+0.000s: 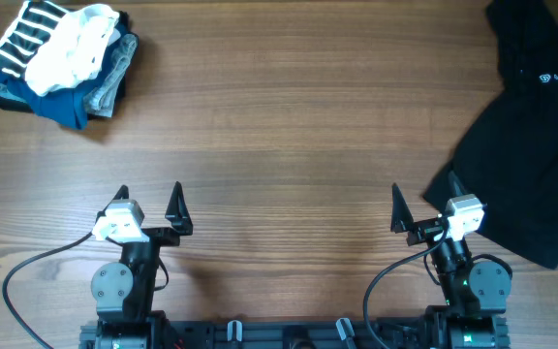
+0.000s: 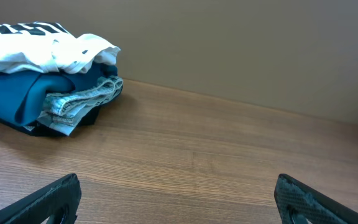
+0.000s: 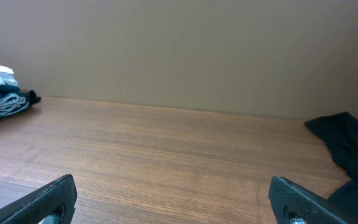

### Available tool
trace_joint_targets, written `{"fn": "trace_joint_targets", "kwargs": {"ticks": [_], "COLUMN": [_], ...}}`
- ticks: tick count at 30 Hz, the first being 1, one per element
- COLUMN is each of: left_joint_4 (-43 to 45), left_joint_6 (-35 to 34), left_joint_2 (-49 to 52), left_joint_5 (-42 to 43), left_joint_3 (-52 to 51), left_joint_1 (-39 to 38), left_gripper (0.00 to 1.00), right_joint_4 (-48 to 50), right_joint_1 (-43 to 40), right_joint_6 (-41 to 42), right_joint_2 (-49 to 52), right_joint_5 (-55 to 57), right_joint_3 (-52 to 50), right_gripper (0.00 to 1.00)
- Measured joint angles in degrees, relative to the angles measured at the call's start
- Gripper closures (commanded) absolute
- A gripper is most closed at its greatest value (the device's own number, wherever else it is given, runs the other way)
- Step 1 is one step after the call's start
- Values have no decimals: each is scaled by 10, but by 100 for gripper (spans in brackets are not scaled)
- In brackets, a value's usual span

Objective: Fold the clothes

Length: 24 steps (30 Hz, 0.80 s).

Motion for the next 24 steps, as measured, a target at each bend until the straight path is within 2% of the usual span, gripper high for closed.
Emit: {"fn": "trace_joint_targets", "kwargs": {"ticks": [24], "left_joint_4": [0], "left_joint_6": [0], "left_joint_2": [0], "left_joint_5": [0], "left_joint_3": [0], "left_joint_1": [0], "left_gripper": [0], "right_joint_4": [0], "right_joint_1": [0], "right_joint_6": [0], "right_joint_2": [0], "right_joint_5": [0], "right_joint_3": [0], "right_gripper": [0]}}
